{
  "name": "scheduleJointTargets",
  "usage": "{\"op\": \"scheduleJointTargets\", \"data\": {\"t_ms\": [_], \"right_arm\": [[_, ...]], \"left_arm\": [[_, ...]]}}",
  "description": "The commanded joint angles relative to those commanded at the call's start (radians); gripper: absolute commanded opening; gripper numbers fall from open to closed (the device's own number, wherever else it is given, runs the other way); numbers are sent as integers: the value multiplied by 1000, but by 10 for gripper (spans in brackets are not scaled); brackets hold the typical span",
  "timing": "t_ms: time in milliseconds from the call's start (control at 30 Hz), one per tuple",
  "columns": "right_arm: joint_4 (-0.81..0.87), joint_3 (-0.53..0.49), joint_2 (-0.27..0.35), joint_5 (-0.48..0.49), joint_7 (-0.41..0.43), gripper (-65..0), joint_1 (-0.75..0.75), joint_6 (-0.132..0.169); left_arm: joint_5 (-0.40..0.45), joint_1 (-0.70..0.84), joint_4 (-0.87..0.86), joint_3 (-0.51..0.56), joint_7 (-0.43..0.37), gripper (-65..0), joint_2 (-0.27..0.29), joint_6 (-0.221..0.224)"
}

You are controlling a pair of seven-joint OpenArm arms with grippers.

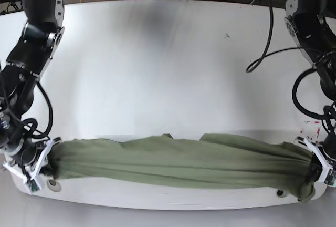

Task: Fold the T-shirt properly
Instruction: 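Swing the shirt up and lay it flat, dragging the held edge away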

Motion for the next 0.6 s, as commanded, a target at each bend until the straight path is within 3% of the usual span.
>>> {"op": "scheduleJointTargets", "data": {"t_ms": [400,600], "right_arm": [[100,150,-124,-5,5,-650,-419,0],[101,161,-137,-3,11,-650,-523,0]], "left_arm": [[-80,393,15,-117,-2,-650,-3,0],[-75,505,15,-141,-2,-650,-5,0]]}}
